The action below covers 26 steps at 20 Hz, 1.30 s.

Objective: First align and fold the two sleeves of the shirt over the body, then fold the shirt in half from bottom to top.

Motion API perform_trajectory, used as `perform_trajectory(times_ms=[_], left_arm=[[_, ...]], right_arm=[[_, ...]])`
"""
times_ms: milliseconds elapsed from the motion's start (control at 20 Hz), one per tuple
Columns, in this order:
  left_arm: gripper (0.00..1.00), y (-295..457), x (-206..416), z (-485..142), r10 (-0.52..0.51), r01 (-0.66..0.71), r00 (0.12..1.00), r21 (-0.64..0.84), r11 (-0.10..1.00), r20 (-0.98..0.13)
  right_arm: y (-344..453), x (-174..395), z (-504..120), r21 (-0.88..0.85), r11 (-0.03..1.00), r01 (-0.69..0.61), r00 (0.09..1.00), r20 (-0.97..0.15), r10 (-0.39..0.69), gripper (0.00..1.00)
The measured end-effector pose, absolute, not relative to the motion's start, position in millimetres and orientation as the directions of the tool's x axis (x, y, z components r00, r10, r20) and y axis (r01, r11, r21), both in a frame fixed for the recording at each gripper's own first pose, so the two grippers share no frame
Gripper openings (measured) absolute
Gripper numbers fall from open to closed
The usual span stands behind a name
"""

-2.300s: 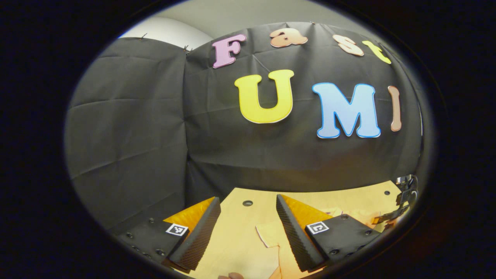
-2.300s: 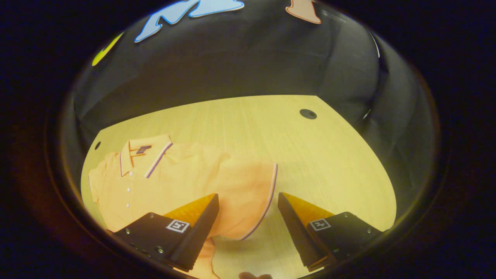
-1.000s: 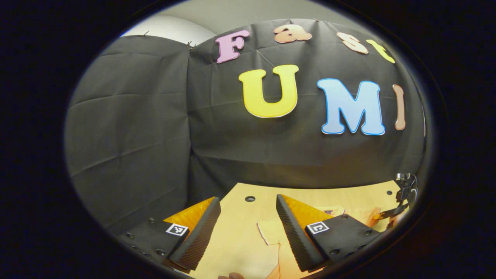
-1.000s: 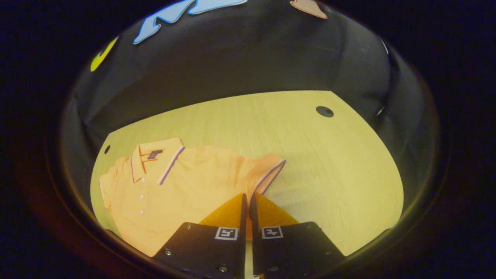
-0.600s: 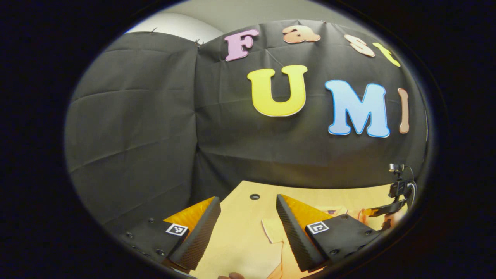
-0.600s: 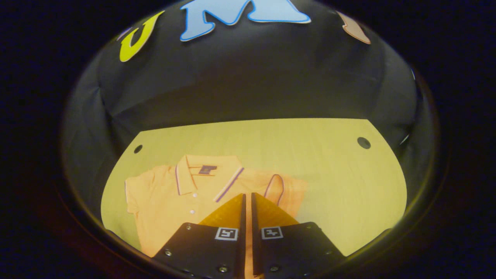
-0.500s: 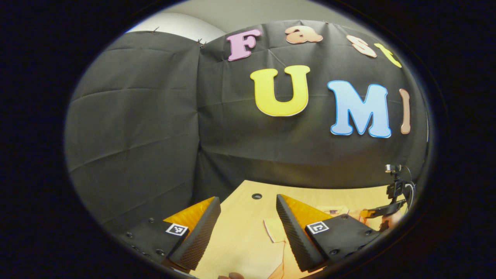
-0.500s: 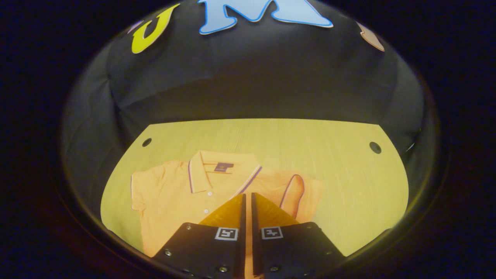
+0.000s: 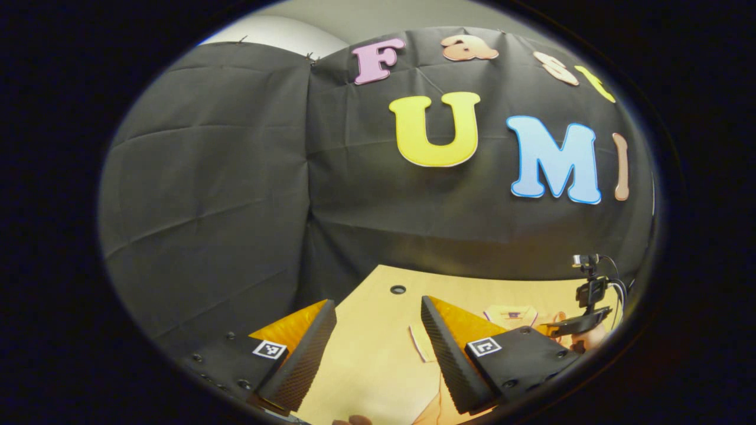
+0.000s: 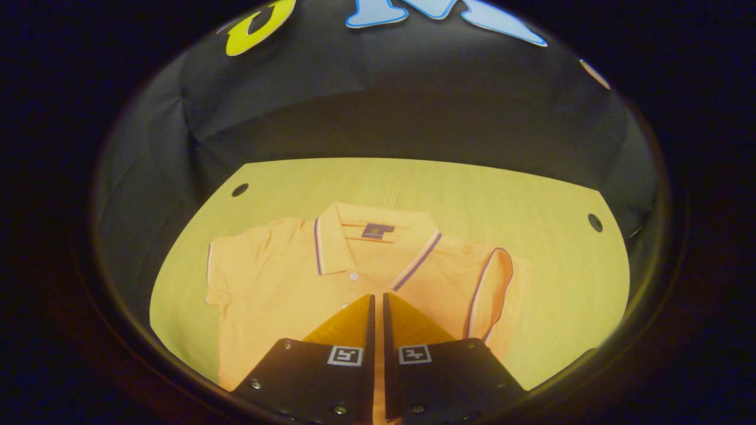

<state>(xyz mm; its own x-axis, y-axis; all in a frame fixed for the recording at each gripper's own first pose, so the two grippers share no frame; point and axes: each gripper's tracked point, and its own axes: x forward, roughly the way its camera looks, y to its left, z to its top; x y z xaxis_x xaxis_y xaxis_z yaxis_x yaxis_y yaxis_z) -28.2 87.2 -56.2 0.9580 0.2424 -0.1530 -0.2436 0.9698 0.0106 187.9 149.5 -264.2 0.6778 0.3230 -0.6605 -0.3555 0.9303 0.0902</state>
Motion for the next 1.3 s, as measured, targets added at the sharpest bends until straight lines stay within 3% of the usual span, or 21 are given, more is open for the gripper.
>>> perform_trajectory(times_ms=[300,550,650,950,1300], left_arm=[[0.95,72.5,14.2,-92.7,0.153,-0.16,0.966,-0.013,0.987,-0.21],[0.96,52.5,64.1,-149.3,0.054,-0.072,0.953,-0.049,0.996,-0.299],[0.94,43.9,91.4,-189.0,0.024,-0.043,0.933,-0.048,0.998,-0.358],[0.95,31.3,130.3,-271.7,-0.009,-0.024,0.872,-0.062,0.998,-0.49],[0.95,31.6,155.3,-345.3,0.002,-0.049,0.801,-0.061,0.997,-0.599]], right_arm=[[138.2,174.9,-236.1,0.12,0.936,-0.331,0.701,-0.633,0.329,0.08],[127.7,152.2,-196.5,0.127,0.938,-0.324,0.75,-0.57,0.336,0.15],[128.5,127.4,-172.1,0.166,0.931,-0.326,0.757,-0.543,0.362,0.55],[119.0,85.5,-125.8,0.199,0.934,-0.295,0.81,-0.467,0.355,0.54],[88.0,51.1,-121.3,0.182,0.959,-0.218,0.829,-0.485,0.28,0.55]])
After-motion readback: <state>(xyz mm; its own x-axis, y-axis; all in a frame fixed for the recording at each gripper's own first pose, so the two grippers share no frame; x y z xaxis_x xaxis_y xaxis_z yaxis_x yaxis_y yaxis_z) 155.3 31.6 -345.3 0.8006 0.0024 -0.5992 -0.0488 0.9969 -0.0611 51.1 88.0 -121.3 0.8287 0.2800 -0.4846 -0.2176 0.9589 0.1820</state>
